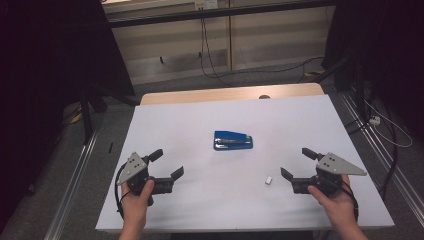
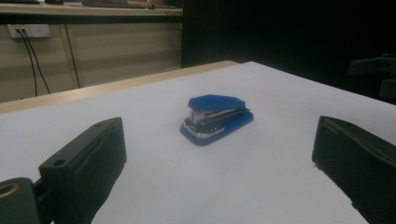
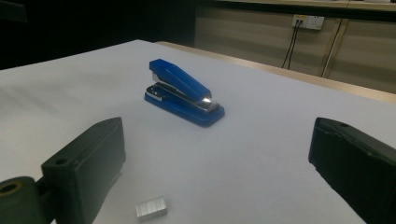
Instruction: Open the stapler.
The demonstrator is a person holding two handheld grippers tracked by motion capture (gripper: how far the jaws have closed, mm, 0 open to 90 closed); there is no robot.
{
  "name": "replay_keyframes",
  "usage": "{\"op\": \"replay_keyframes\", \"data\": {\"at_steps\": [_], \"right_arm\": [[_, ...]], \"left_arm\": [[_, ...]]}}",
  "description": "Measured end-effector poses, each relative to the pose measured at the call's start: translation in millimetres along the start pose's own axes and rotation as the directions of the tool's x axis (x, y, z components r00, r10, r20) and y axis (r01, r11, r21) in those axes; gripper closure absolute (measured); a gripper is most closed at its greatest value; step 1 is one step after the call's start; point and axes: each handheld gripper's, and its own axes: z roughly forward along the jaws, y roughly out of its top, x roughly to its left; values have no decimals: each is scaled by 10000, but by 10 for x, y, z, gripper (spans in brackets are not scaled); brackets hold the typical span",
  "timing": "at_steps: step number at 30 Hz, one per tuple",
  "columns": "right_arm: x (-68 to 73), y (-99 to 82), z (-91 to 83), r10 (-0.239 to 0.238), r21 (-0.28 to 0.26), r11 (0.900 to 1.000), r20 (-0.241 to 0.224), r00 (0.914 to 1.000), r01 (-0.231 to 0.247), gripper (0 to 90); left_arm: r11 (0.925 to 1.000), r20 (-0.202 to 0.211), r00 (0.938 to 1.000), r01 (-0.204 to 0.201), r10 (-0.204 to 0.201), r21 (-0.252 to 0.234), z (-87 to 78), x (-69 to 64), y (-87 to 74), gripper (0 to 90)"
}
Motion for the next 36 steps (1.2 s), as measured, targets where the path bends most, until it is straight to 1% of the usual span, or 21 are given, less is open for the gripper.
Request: {"op": "replay_keyframes", "data": {"at_steps": [1, 2, 3, 8, 9, 13, 19, 23, 27, 36], "right_arm": [[-5, 5, 8, 58, -13, 10000, -13, 10000, -58, 30], [-14, 12, 20, 133, -35, 9999, -37, 9999, -133, 30], [-17, 14, 26, 169, -31, 9999, -34, 9999, -169, 30], [-46, 30, 49, 151, 70, 9999, -4, 9999, -151, 31], [-50, 33, 51, 155, 85, 9998, 17, 9999, -155, 31], [-84, 56, 68, 166, 118, 9998, 38, 9999, -166, 29], [-110, 105, 133, 181, 72, 9998, 26, 9998, -181, 29], [-105, 128, 186, 238, 77, 9997, 14, 9997, -238, 28], [-95, 142, 242, 196, 145, 9997, -82, 9998, -194, 28], [-25, 202, 414, 130, 218, 9997, -303, 9995, -124, 29]], "left_arm": [[10000, 4, 10000, -68, 68, 69, 25, -4, 14, 29], [10000, 4, 10000, -36, 36, 46, 44, -12, 20, 30], [9999, 50, 9999, -115, 115, 73, 71, -13, 33, 30], [9999, 189, 9998, -58, 57, 92, 173, -29, 63, 29], [9998, 223, 9997, -135, 132, 138, 197, -30, 70, 30], [9997, 421, 9991, -107, 98, 207, 270, -48, 84, 30], [9994, 580, 9982, -178, 162, 281, 373, -64, 106, 29], [9995, 643, 9978, -166, 148, 281, 429, -69, 119, 29], [9993, 661, 9977, -185, 163, 314, 470, -52, 127, 29], [9993, 728, 9973, -104, 79, 348, 579, -31, 136, 30]]}}
